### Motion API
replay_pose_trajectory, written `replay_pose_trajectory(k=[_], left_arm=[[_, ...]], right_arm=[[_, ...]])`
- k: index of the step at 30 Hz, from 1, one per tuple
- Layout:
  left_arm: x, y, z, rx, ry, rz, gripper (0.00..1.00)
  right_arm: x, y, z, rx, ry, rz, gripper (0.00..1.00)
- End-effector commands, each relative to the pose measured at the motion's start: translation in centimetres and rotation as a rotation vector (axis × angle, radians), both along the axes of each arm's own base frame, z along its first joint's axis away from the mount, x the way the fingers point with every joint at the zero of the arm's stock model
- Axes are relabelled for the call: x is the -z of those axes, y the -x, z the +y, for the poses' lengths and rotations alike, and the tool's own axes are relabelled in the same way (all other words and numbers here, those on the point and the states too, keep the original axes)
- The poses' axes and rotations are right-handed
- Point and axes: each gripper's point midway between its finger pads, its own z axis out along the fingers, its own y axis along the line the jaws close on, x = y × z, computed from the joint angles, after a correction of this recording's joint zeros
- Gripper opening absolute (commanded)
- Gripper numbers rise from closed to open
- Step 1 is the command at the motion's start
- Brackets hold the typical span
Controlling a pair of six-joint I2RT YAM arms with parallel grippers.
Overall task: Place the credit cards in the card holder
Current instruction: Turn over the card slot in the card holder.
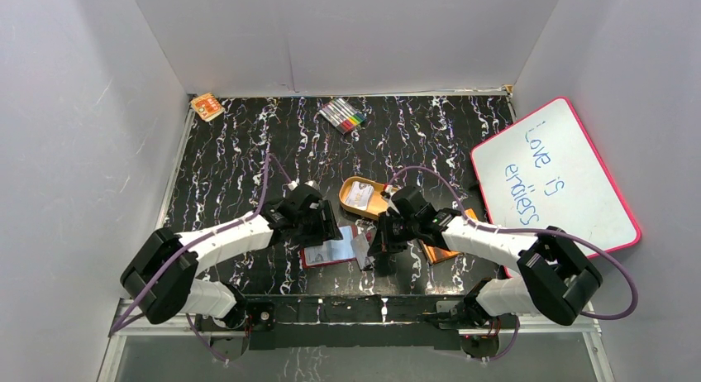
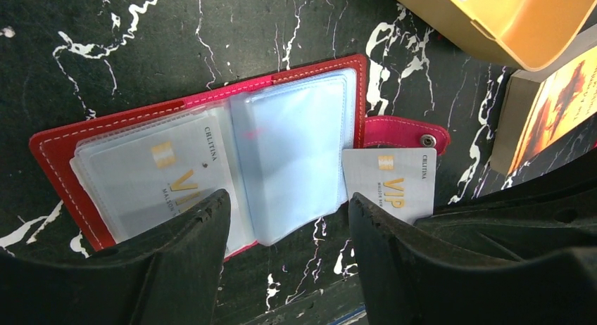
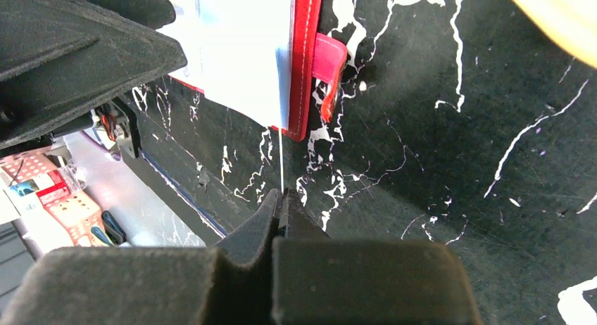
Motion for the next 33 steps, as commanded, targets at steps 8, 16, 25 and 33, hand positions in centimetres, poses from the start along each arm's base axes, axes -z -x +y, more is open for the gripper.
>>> replay_pose_trajectory(k=[8,16,25,33], left_arm=[[-0.5,-1.1,-1.5,0.047,-0.004,-0.021,0.59],[1.1,-1.0,-1.2,0.06,-0.059,0.011,0.49],[2.6,-0.8,-0.3,0.061,-0.136,0.045,0.29],[2.8,-0.9,0.9,0.042,-0.189,0.031,0.1]], right_arm=[[-0.3,0.5,1.0,-0.022,-0.067,0.02,0.0],[-0.4,0.7,1.2,-0.026,-0.082,0.026,0.0],[-0.9,0.8,1.3,-0.029,-0.093,0.016,0.0],[-2.8,0.3,0.7,-0.006,-0.09,-0.047,0.0]])
